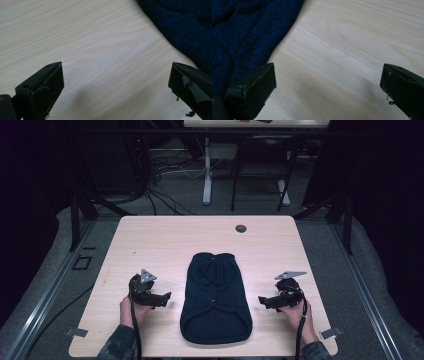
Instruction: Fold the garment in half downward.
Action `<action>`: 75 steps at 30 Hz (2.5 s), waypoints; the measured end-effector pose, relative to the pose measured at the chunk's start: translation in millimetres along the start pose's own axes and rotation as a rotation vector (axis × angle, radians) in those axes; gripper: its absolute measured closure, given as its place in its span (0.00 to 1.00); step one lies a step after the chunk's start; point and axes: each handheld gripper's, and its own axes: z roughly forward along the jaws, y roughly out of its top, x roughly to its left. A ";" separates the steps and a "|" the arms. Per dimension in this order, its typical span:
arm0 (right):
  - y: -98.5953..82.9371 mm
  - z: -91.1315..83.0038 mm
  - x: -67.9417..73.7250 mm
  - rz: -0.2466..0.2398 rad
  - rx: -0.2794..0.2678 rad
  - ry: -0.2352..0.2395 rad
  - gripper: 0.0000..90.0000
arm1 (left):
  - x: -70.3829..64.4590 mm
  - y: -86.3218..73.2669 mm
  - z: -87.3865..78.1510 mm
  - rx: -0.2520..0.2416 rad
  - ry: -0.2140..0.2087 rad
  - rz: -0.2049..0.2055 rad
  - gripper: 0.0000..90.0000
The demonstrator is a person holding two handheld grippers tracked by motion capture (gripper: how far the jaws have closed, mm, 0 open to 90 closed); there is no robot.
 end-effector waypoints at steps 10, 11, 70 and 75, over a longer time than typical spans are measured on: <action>12.7 0.7 5.4 -0.020 0.003 0.010 0.01 | -5.1 13.9 -1.2 -0.025 -0.038 0.009 0.00; 13.7 1.0 5.3 -0.023 0.000 0.005 0.01 | -4.6 16.3 -0.5 -0.025 -0.050 0.003 0.00; 131.5 76.8 28.3 -0.137 0.014 0.068 0.33 | -20.7 127.1 97.7 0.078 -0.135 0.041 0.00; 137.7 89.1 23.7 -0.122 0.011 0.039 0.44 | -18.0 134.6 107.2 0.059 -0.101 0.018 0.05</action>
